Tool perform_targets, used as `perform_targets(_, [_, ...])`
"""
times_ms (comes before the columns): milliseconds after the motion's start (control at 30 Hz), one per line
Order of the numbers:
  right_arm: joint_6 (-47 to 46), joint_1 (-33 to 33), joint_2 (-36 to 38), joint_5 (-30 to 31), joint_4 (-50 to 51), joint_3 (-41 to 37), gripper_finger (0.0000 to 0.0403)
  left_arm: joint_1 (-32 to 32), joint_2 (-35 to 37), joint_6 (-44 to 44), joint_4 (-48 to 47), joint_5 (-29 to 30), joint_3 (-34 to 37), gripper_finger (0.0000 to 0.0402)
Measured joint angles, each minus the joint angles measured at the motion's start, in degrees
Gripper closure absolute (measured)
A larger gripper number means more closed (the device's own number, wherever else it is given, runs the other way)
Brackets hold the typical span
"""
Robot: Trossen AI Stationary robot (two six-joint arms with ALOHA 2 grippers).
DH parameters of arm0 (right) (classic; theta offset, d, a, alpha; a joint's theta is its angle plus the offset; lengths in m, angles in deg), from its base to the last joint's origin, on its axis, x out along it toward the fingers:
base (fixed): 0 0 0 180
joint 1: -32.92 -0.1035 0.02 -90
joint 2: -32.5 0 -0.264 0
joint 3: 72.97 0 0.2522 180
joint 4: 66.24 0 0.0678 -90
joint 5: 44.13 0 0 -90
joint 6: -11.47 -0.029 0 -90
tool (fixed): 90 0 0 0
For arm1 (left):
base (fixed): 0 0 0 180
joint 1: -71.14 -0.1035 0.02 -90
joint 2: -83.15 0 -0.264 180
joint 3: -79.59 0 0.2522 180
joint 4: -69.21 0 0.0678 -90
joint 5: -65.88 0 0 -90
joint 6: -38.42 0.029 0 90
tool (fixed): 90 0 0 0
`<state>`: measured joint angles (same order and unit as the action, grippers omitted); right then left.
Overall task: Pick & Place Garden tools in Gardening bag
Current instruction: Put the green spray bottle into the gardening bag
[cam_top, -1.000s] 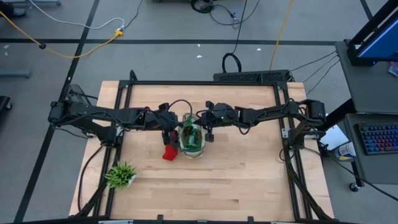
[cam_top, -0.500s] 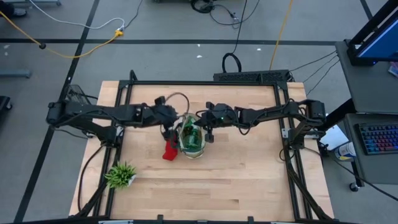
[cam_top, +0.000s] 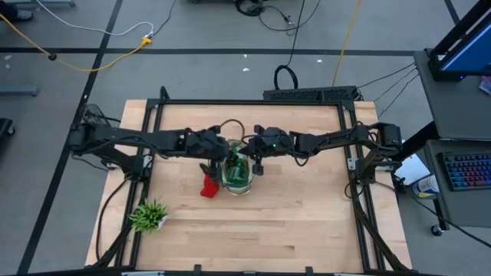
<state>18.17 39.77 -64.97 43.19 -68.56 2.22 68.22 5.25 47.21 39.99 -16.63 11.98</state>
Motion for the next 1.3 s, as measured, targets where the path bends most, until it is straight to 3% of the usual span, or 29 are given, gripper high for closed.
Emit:
perform_targets(167, [-0.59, 0.0, 1.57, 0.38, 3.45, -0.05, 0.0403, -0.4, -3.38, 0.17, 0.26, 1.14, 0.06, 0.0394])
perform_targets(367, [-1.25, 0.01, 3.58, 5.9, 8.01, -0.04, 0.0403, -2.38, -3.55, -0.35, -3.27, 2.08, -0.02, 0.0395])
perform_targets(700, [-1.29, 0.02, 3.56, 5.66, 7.51, -0.04, 0.0403, -4.08, -4.3, -1.57, -7.41, 0.17, -0.02, 0.0398])
perform_targets(933, [-1.31, 0.02, 3.56, 5.64, 7.31, -0.04, 0.0403, -3.71, -1.65, -1.57, -3.09, 4.53, 0.0, 0.0399])
perform_targets(1133, [-1.31, 0.02, 3.54, 5.64, 7.18, -0.04, 0.0403, -3.58, -1.36, -1.37, -1.98, -2.01, 0.03, 0.0399])
perform_targets(1300, [-1.3, 0.04, 3.52, 5.63, 6.94, -0.04, 0.0403, -3.43, -4.32, -1.33, -0.92, -2.85, 0.03, 0.0399])
